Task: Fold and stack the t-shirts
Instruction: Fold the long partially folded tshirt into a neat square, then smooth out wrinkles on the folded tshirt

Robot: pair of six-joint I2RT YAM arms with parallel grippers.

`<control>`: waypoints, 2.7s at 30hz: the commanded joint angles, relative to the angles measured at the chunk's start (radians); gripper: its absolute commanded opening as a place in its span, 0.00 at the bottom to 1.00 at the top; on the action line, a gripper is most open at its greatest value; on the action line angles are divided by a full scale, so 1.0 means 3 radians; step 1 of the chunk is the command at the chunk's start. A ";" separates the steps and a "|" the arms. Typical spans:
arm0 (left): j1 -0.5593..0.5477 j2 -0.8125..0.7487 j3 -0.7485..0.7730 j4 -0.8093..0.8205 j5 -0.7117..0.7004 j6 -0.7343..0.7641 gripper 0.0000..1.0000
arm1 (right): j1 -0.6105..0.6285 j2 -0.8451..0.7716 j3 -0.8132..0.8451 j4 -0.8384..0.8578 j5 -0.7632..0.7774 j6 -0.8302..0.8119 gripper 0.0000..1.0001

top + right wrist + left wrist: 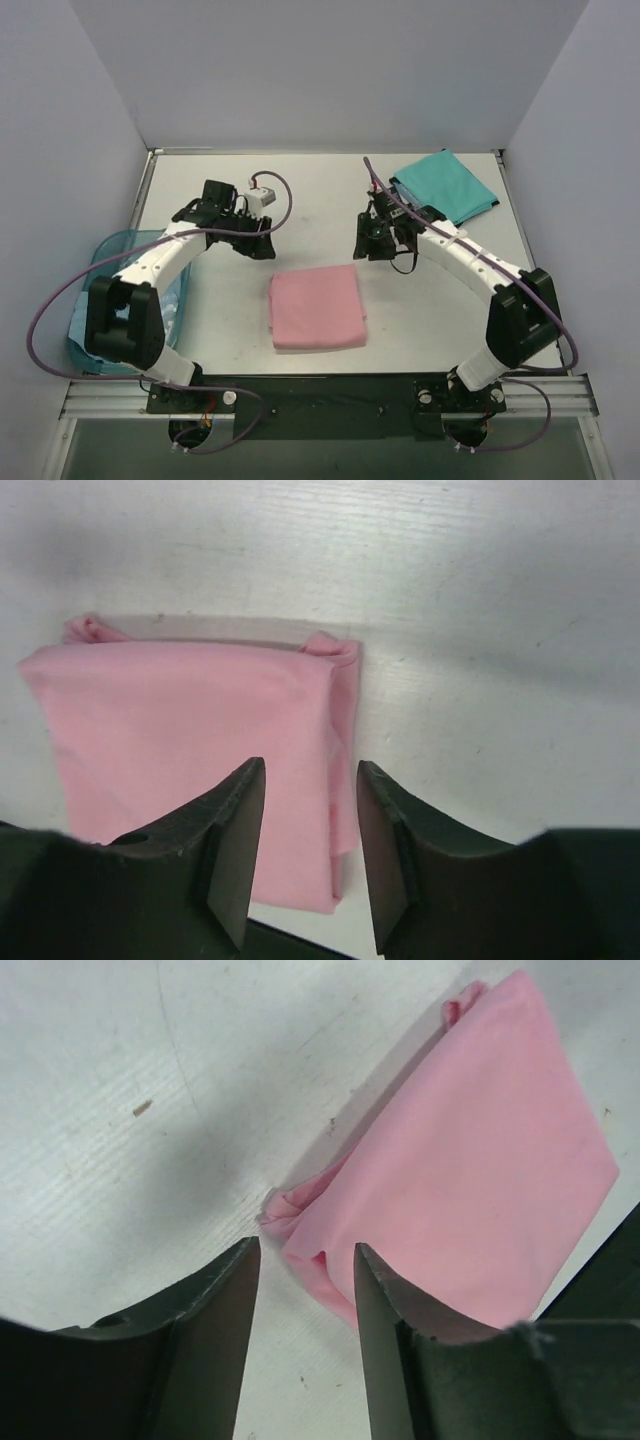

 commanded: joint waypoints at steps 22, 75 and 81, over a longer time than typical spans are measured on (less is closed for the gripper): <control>-0.0179 0.0776 0.0253 0.0192 -0.0123 0.0358 0.00 | -0.0017 0.1145 0.0536 0.0137 -0.0474 0.0030 0.00; -0.1933 -0.0369 -0.1076 -0.0284 -0.0904 0.1790 0.01 | 0.0602 0.0291 -0.1222 0.0162 -0.1354 0.0372 0.00; -0.1912 -0.0634 -0.0857 -0.0544 -0.0916 0.1805 0.02 | 0.0596 -0.0005 -0.0911 -0.0173 -0.1115 0.0296 0.00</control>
